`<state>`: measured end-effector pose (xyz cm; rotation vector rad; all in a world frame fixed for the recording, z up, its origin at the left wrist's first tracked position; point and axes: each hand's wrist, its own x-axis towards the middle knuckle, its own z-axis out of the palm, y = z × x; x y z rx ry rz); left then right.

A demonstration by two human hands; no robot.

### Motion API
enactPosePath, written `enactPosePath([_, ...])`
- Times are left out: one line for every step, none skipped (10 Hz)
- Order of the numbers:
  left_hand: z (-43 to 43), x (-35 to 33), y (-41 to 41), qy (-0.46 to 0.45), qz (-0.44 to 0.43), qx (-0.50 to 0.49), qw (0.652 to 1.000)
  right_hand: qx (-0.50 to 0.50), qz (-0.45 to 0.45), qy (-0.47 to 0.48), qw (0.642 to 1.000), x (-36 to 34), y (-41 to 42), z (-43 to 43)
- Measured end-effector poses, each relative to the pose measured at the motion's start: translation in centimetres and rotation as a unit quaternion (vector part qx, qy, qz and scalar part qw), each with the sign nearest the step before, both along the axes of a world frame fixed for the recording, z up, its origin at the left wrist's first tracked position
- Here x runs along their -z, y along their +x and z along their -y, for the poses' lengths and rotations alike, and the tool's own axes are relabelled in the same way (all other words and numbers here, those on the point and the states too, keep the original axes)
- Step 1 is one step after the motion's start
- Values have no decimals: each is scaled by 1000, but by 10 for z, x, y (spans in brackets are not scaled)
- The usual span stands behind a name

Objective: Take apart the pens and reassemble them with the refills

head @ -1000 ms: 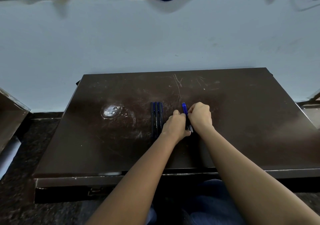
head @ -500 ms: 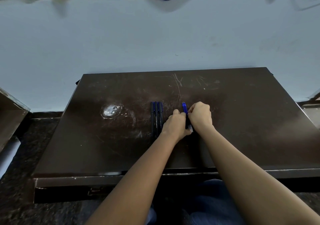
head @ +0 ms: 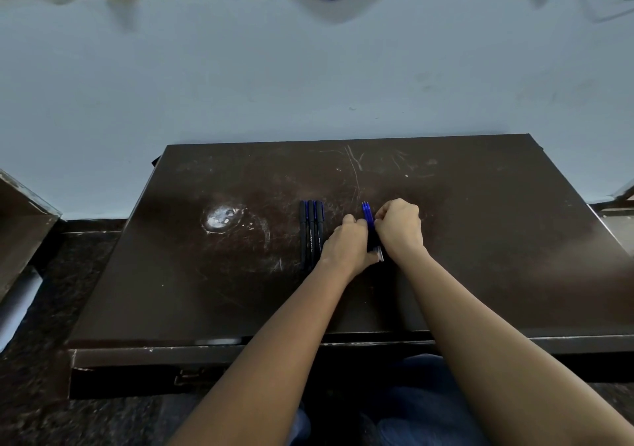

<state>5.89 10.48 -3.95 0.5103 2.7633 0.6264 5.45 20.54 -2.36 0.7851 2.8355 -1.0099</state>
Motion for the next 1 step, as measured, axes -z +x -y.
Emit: enactPosePath([3, -10, 1, 20, -31, -23, 999, 15, -43, -13, 999, 2, -2, 0])
